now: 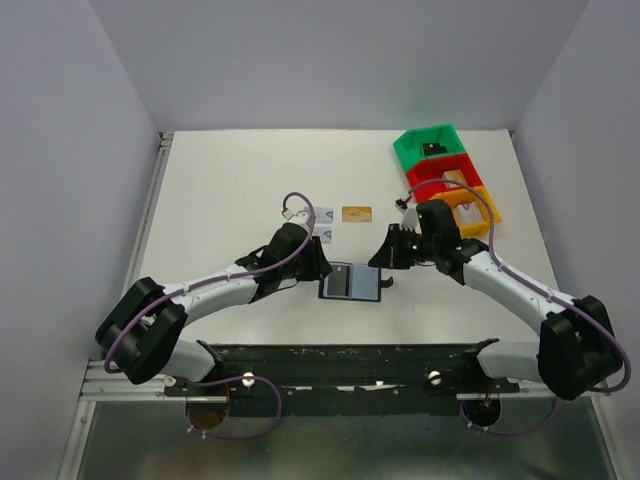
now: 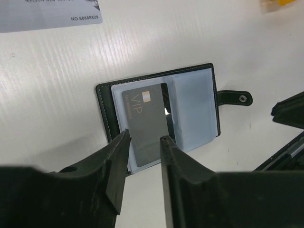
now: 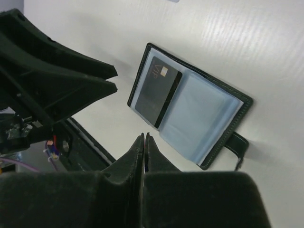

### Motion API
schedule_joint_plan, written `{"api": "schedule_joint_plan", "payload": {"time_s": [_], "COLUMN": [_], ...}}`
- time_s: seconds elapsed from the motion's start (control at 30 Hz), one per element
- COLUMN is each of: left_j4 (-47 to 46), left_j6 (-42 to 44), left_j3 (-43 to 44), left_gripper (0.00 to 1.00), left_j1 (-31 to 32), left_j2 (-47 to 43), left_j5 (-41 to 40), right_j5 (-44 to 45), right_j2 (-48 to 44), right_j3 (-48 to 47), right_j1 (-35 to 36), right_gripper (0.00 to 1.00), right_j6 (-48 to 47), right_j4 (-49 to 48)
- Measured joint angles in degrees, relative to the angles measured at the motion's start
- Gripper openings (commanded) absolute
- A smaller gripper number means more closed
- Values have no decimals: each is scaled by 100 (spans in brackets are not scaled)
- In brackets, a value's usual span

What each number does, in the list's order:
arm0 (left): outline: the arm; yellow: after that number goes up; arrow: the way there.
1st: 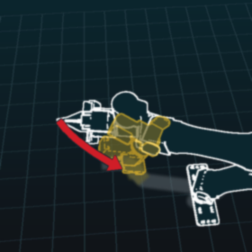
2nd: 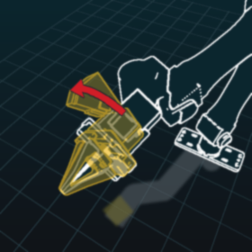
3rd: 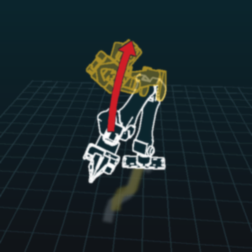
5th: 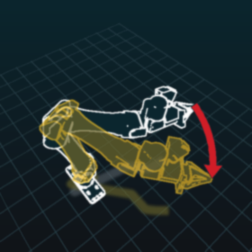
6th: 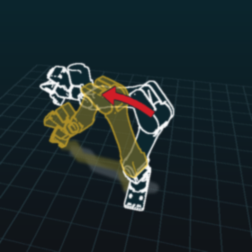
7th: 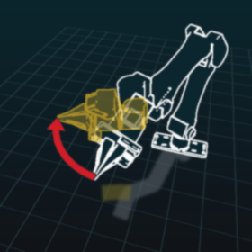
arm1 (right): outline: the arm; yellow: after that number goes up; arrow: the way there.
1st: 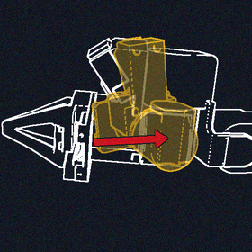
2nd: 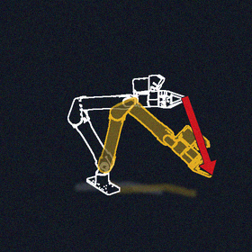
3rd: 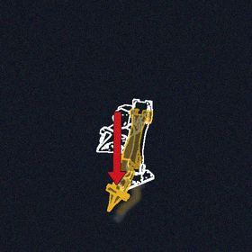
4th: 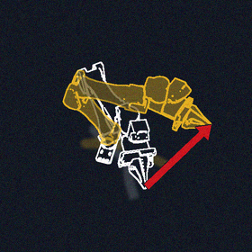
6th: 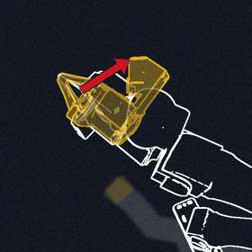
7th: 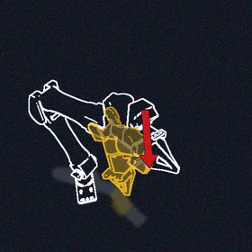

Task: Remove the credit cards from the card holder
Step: Remove the credit card from the card holder.

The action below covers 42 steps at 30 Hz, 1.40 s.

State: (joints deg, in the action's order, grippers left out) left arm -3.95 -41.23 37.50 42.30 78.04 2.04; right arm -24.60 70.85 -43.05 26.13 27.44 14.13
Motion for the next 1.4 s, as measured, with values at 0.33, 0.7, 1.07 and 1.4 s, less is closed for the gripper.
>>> {"api": "schedule_joint_plan", "payload": {"time_s": [0.33, 0.7, 1.07, 1.4], "left_j4": [-28, -149, -164, -197], "left_j6": [-197, -240, -308, -334], "left_j3": [133, 140, 140, 118], "left_gripper": [16, 13, 10, 10], "left_j1": [-94, -94, -94, -94], "left_j2": [614, 949, 1080, 1080], "left_j5": [170, 219, 225, 225], "right_j5": [-1126, -1342, -1342, -1370], "right_j2": [1412, 2162, 2605, 2778], "right_j3": [223, 223, 251, 249], "right_j1": [96, 170, 170, 170], "right_gripper": [21, 21, 27, 29], "right_j6": [623, 857, 896, 925], "right_j4": [-1532, -2076, -2229, -2356]}}
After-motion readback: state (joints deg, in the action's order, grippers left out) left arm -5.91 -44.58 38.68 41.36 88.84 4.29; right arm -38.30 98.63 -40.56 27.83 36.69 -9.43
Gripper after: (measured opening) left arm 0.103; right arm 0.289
